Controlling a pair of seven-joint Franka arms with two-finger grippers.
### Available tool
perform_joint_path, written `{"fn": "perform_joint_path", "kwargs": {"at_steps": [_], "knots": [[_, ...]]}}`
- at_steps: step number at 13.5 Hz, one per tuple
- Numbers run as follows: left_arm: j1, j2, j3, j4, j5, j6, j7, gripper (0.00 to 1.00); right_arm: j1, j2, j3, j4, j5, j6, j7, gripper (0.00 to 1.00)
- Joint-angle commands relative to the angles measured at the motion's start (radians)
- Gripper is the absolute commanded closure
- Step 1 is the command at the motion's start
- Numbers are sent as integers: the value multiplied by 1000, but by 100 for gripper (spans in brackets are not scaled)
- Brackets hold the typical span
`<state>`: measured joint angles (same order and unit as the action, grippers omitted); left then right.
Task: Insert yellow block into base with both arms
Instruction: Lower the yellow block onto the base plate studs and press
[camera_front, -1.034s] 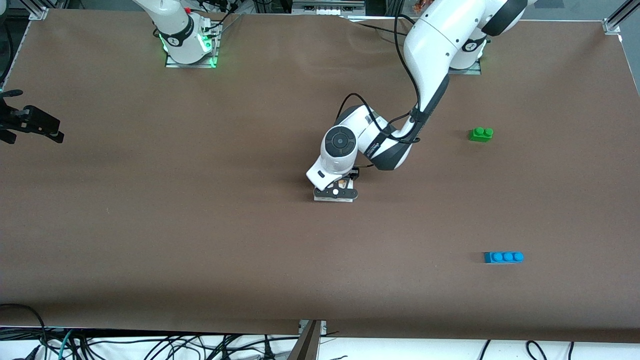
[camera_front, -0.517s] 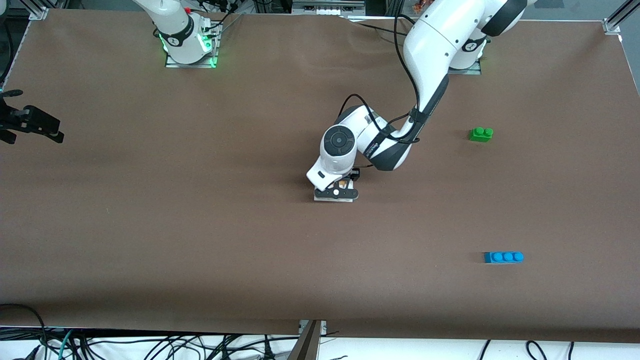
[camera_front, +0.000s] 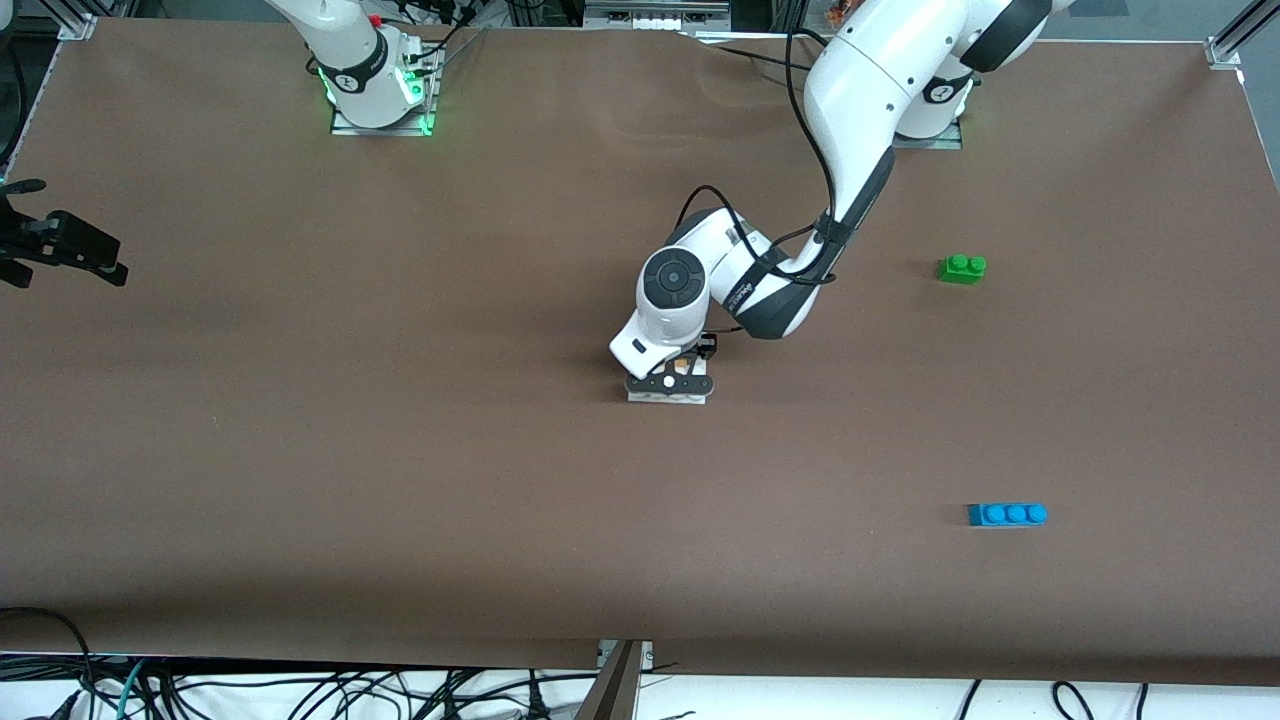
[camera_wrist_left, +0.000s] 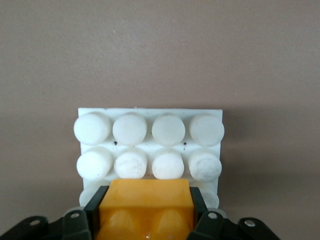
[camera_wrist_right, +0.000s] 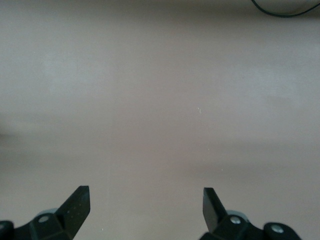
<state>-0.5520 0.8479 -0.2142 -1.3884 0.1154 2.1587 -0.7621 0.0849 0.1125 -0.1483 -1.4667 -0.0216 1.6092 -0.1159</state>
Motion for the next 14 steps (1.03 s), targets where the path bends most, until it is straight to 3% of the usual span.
{"fn": "perform_joint_path", "kwargs": {"at_steps": [1,6,7,8,12,14], "knots": [[-14,7,6,0,36,-20,-25,53,-5,-13,3,-6,11,-3,-13,0],[-14,8,6,-8,64,-22,-17,52,-5,-11,3,-6,11,-3,-11,0],[-14,8,6,-8,64,-22,-26,37,-5,-11,3,-6,11,-3,-11,0],[-16,8,4,-8,61,-23,-32,0,-5,-11,3,-6,11,-3,-11,0],[-9,-6,4,-4,56,-39,-48,0,-5,-11,3,-6,11,-3,-13,0],[-3,-45,4,17,50,-127,-49,0,-4,-10,3,-6,12,-3,-13,0]]}}
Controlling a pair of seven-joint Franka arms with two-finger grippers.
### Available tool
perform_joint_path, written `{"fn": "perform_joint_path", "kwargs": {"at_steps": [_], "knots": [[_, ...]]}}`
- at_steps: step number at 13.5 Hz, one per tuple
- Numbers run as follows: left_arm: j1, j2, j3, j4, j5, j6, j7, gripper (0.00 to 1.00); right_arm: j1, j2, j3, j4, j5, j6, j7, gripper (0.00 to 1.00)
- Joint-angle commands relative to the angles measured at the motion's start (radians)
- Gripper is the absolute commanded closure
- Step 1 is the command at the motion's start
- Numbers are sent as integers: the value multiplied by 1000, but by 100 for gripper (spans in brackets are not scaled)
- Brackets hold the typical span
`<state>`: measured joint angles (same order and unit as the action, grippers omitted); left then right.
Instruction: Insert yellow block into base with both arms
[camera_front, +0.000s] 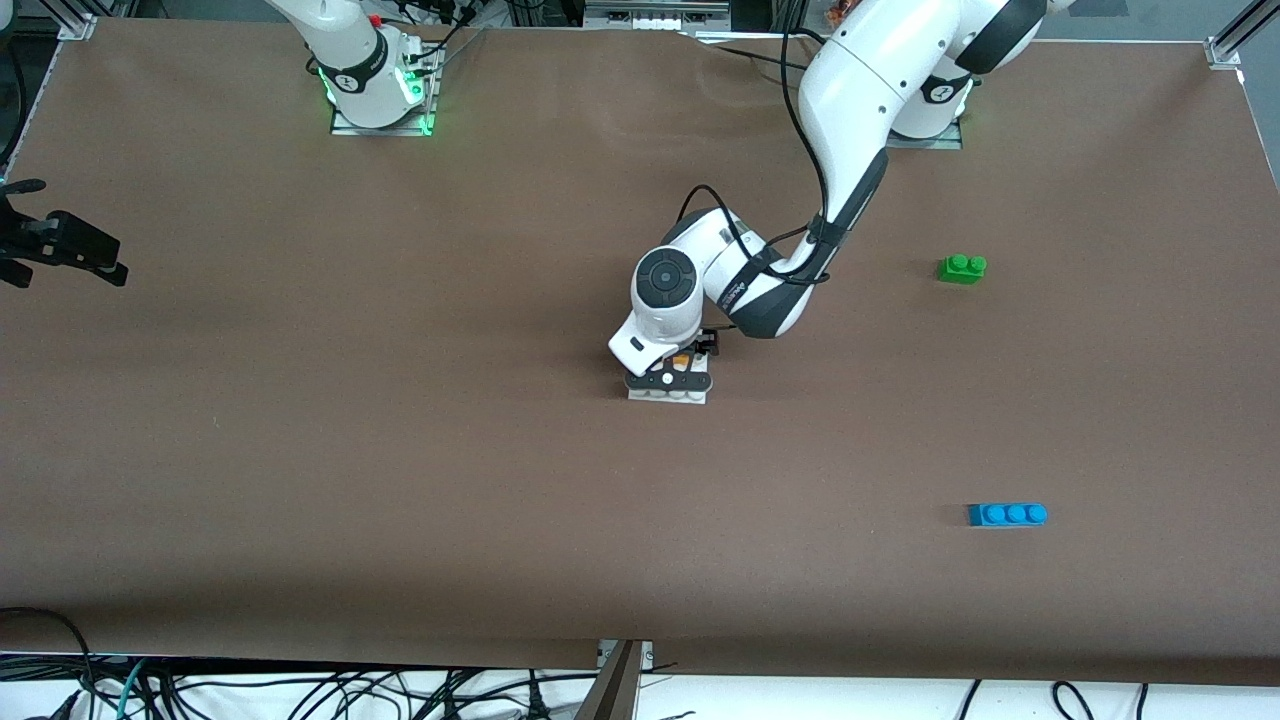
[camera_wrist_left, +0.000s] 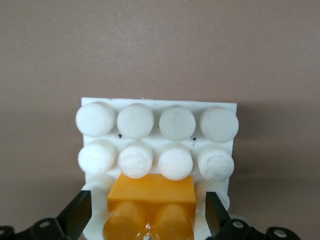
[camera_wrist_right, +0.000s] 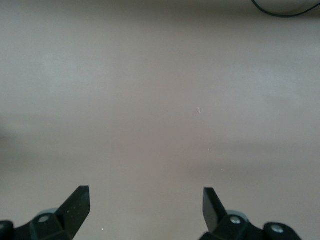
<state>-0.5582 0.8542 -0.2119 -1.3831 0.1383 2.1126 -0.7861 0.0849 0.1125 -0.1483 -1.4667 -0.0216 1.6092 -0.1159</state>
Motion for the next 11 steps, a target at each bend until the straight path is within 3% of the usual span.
{"fn": "perform_joint_path", "kwargs": {"at_steps": [1,9,11], "knots": [[15,-87,3,12,26,-115,-19,0,-5,-11,3,-6,11,-3,-11,0],[145,-386,0,13,-52,-463,-1,0,-5,-7,3,-6,11,-3,-11,0],[179,-446,2,13,-52,-541,86,0,-5,-7,3,-6,12,-3,-11,0]]}}
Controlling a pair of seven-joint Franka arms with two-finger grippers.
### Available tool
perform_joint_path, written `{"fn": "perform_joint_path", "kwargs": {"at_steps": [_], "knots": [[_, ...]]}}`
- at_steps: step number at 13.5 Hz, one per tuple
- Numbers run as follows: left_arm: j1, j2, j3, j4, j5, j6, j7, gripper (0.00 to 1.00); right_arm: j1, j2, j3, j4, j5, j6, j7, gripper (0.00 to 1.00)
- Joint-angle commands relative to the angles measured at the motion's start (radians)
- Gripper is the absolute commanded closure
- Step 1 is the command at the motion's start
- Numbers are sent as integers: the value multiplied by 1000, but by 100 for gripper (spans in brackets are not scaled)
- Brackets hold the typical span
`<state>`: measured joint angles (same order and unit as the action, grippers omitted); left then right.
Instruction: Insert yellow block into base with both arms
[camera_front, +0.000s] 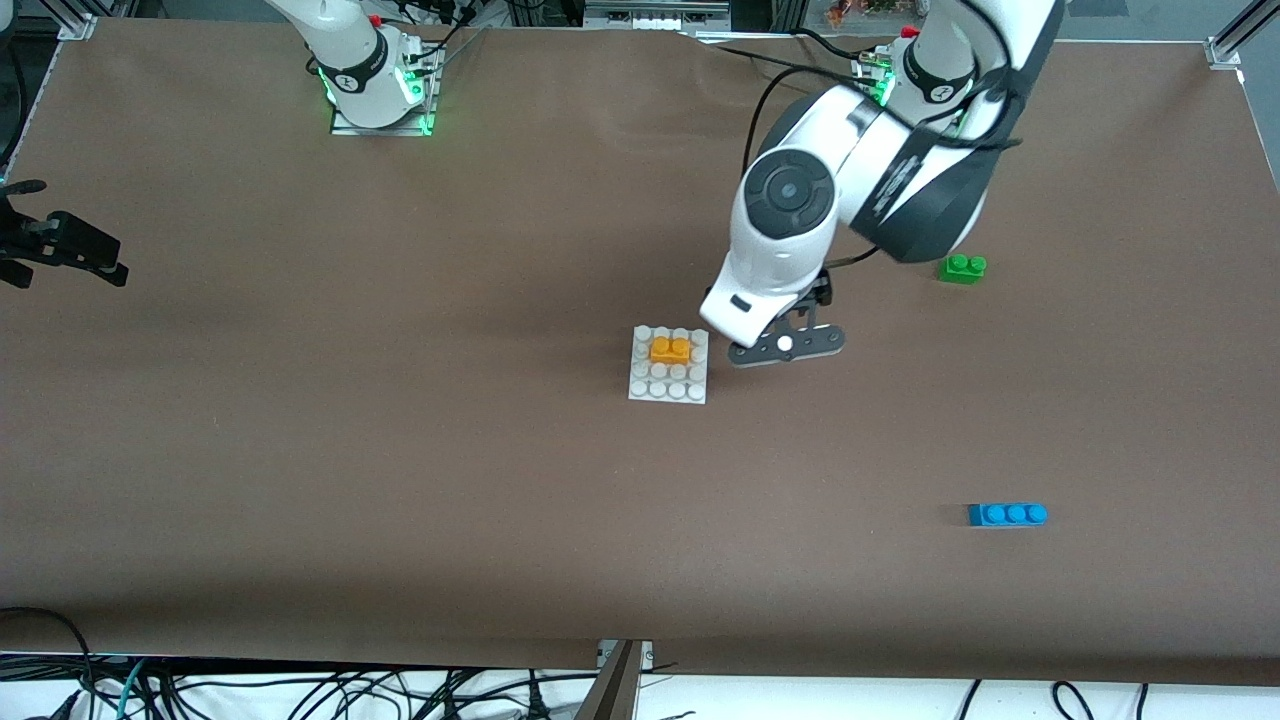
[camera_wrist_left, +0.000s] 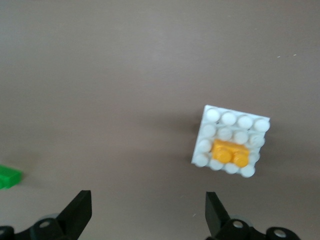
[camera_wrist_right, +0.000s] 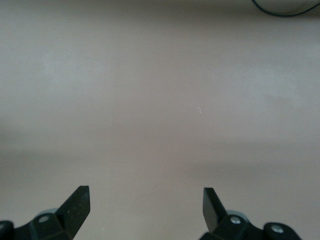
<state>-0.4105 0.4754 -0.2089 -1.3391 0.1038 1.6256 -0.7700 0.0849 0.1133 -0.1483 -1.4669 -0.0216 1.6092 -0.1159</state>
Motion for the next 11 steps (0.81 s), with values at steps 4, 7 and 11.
{"fn": "perform_joint_path", "kwargs": {"at_steps": [4,7,11], "knots": [[189,-214,5,-43,-123,-156,263,0,-4,-7,3,-6,12,-3,-11,0],[300,-368,25,-150,-131,-161,374,0,-4,-7,3,-6,12,-3,-11,0],[342,-506,95,-343,-138,-46,590,0,-4,-7,4,-6,12,-3,-11,0]]}}
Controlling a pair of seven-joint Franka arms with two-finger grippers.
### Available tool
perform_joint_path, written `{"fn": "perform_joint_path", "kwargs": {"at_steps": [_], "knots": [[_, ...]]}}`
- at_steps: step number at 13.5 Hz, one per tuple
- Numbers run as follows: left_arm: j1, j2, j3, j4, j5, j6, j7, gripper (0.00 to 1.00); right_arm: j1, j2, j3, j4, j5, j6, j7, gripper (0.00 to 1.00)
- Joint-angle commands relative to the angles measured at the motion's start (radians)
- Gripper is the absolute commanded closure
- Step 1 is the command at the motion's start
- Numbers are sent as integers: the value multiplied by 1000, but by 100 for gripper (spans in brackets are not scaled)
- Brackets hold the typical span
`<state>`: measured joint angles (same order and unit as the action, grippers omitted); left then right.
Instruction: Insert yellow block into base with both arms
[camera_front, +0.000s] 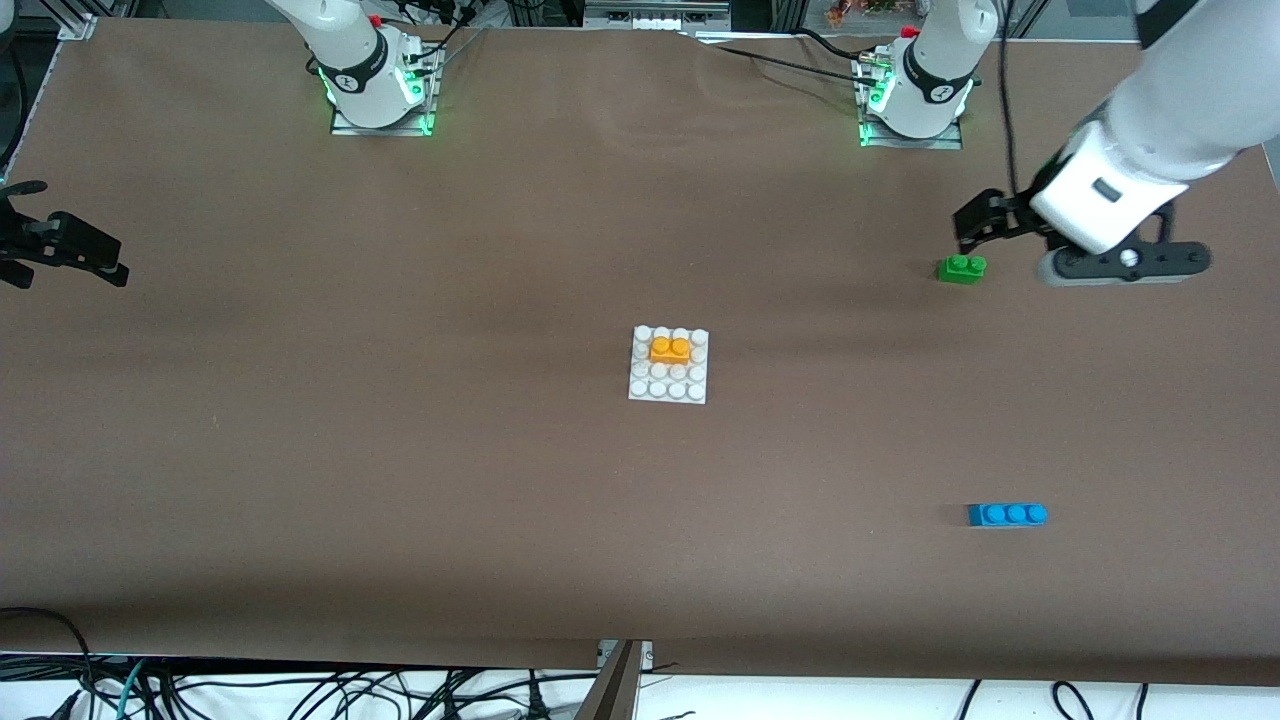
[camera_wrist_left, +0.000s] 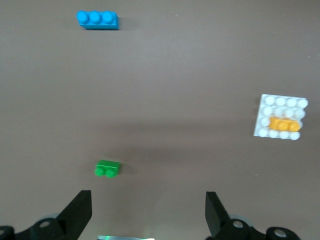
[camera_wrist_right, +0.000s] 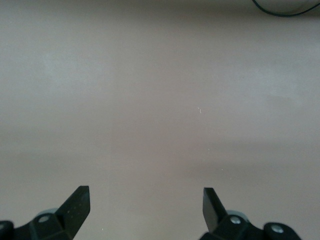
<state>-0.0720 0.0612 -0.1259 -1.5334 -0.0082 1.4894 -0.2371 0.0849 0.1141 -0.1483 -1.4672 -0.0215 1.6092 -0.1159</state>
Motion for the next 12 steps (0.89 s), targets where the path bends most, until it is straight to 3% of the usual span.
{"fn": "perform_joint_path", "kwargs": {"at_steps": [1,12], "knots": [[3,-112,15,-190,-26,116,59,0,-4,-8,3,-5,12,-3,-11,0],[6,-72,17,-157,-29,104,56,0,-4,-10,3,-5,14,-9,-11,0]]}}
